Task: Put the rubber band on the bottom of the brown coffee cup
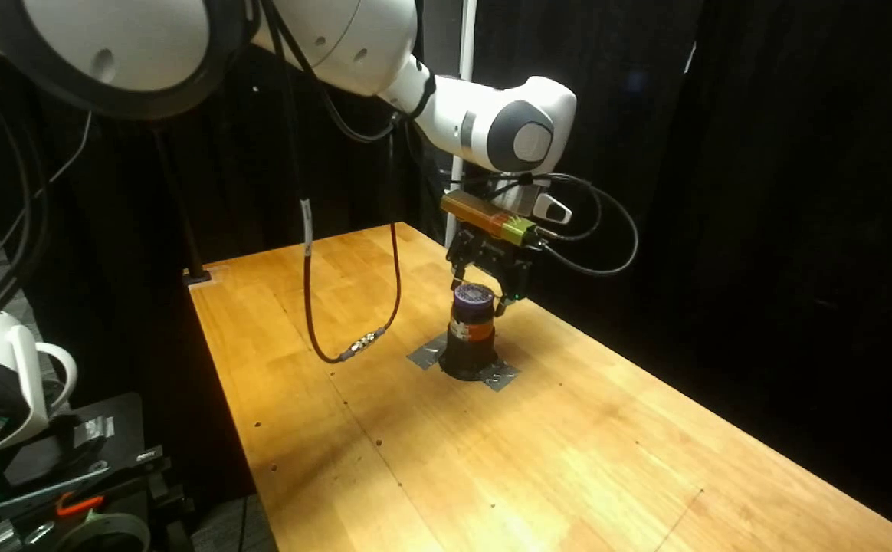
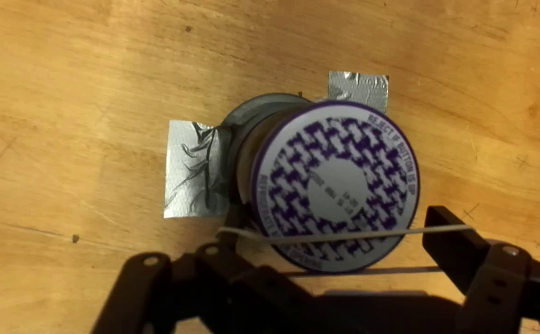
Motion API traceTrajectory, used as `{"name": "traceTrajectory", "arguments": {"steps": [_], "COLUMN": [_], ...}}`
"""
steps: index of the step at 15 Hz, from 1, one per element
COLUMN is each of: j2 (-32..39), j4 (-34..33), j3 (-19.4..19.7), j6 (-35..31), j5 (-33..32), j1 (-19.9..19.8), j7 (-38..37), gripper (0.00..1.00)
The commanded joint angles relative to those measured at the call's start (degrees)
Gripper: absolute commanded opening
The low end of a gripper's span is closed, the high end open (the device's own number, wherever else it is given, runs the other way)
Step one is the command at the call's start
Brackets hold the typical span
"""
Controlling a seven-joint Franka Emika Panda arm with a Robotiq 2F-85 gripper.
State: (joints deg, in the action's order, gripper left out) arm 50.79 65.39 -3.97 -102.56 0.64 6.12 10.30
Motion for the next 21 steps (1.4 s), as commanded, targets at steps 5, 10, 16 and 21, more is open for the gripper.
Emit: {"name": "traceTrajectory", "arguments": {"steps": [5,10,16,21], "j2": [-1.74,-9.64,-18.35,-24.37], "j4": [-0.09,12.33,27.54,40.89], "j3": [1.51,0.73,0.21,0.57], "j6": [14.87,13.20,-0.93,-17.63], "j5": [-6.64,-7.41,-7.51,-9.07], "j1": [2.50,1.37,0.16,0.24], "j7": [-3.54,-2.98,-1.92,-2.01], "gripper": [1.00,1.00,1.00,1.00]}}
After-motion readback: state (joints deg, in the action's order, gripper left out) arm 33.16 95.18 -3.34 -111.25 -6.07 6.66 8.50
